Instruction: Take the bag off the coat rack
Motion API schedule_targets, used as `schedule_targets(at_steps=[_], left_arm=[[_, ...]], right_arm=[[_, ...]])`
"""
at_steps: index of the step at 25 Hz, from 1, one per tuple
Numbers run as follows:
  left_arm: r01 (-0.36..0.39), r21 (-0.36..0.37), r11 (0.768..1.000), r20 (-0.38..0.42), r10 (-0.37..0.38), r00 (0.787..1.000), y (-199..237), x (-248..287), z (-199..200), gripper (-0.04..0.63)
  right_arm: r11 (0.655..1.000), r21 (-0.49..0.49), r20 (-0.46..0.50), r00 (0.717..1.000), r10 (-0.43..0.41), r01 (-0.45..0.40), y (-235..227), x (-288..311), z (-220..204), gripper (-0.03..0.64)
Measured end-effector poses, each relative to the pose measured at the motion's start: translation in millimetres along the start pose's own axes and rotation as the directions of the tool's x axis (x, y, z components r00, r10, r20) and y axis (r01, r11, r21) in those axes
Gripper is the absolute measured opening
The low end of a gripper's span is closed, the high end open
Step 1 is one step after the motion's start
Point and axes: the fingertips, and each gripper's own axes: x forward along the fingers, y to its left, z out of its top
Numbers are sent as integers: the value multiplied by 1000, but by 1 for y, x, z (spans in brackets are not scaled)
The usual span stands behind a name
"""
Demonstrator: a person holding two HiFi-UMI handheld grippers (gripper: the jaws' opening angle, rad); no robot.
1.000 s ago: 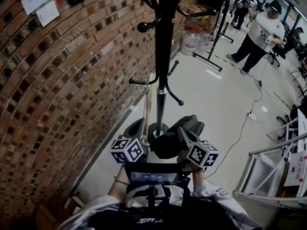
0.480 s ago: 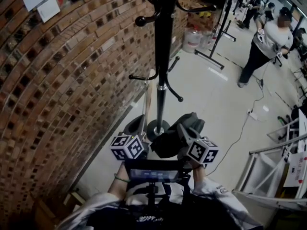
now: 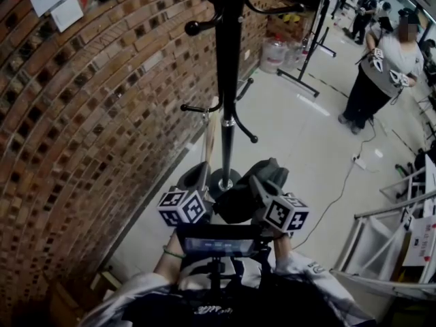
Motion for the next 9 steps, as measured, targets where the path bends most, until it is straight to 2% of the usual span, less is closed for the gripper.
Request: schedule_targets(at_steps=[9], left_arm=[[-17,4,1000,17,17,1000,-3,-5,4,8]], right_arm=[[1000,-19,-7,1000,10,-10,1,-2,0,34]])
